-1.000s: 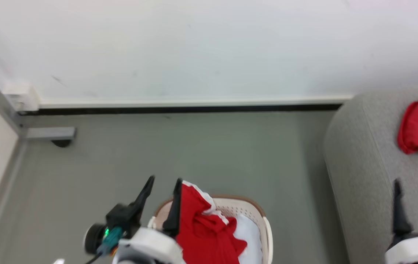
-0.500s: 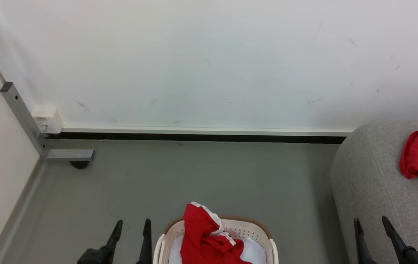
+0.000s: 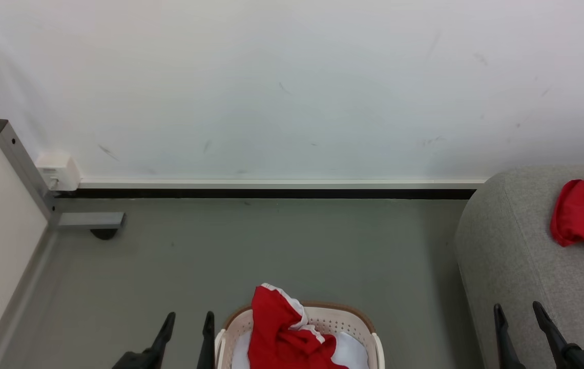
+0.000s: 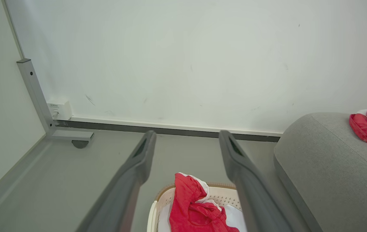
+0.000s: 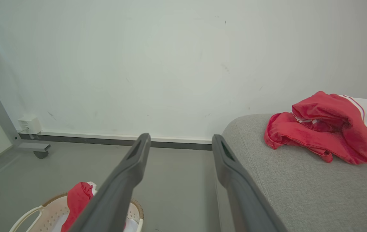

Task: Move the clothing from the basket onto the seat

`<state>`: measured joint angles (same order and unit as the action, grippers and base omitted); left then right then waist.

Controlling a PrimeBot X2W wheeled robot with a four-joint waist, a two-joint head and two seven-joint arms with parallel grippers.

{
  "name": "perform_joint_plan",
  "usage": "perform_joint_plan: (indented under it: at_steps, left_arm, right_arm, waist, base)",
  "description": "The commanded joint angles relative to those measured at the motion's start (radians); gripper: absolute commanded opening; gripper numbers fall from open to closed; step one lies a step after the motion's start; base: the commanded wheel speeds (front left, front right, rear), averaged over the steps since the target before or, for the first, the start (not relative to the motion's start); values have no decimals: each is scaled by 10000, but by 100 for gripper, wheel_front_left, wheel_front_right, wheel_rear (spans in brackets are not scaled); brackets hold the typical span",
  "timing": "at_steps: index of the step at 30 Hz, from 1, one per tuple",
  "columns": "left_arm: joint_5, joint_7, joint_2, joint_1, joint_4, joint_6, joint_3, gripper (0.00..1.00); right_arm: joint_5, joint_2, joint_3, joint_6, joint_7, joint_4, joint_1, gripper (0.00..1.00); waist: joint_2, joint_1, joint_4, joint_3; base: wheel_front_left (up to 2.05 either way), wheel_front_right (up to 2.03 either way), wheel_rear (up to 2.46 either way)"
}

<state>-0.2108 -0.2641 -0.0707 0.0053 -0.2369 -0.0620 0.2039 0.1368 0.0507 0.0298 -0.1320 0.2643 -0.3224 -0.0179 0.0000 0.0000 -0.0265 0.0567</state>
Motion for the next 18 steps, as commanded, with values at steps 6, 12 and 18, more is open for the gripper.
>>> perform_joint_plan:
  at_steps: [6, 12, 18]
  left_arm:
    - [131, -5, 73, -51, -143, 94, -68, 100]
    - [271, -5, 109, -500, -400, 223, 204, 100]
    - [564, 520, 138, -1938, -900, 290, 851, 100]
  right_arm:
    - [140, 3, 126, 25, 1, 189, -68, 100]
    - [31, 4, 311, 25, 1, 424, -268, 100]
    - [68, 2, 443, 25, -1, 857, -962, 100]
  waist:
    - [0, 0, -89, -136]
    - [0, 0, -320, -651]
    - [0, 0, -614, -2333]
  base:
    - [0, 0, 0]
    - [0, 0, 0]
    - [0, 0, 0]
